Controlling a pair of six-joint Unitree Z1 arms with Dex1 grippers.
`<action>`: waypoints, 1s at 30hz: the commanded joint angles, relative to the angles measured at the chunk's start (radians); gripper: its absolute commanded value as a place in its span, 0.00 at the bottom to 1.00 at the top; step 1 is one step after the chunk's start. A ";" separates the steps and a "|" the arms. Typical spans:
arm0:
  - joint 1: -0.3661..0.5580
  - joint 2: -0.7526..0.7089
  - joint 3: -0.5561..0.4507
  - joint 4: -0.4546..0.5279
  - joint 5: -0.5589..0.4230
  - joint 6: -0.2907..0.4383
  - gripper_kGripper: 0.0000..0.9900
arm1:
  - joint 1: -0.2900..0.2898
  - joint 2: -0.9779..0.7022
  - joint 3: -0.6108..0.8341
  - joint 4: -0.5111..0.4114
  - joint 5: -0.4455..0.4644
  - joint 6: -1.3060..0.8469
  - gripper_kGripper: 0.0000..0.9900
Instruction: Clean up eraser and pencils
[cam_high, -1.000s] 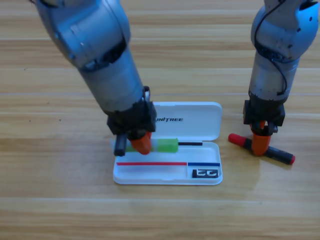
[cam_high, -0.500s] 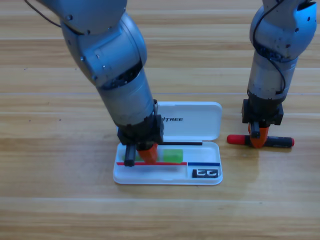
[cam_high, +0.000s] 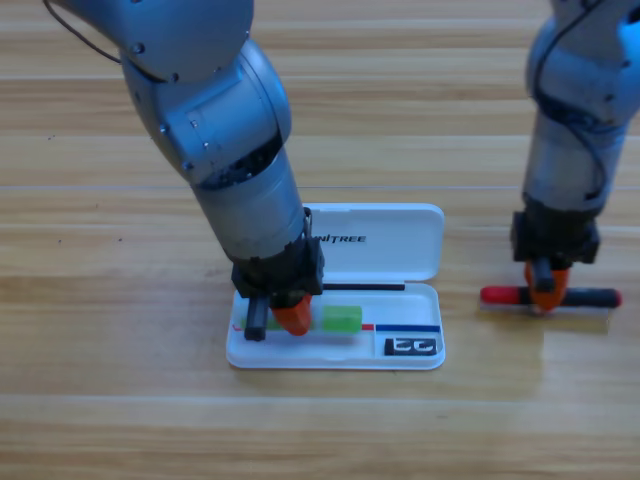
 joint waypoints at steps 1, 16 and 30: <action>-0.022 0.052 0.018 -0.015 0.002 -0.012 0.08 | -0.016 -0.188 0.039 0.075 0.020 -0.010 0.00; -0.022 0.039 0.009 0.003 0.004 -0.047 1.00 | 0.042 -0.265 0.046 0.121 0.104 -0.004 0.00; 0.179 -0.438 0.179 0.080 -0.019 -0.069 1.00 | 0.207 -0.141 -0.133 0.162 0.106 0.036 0.00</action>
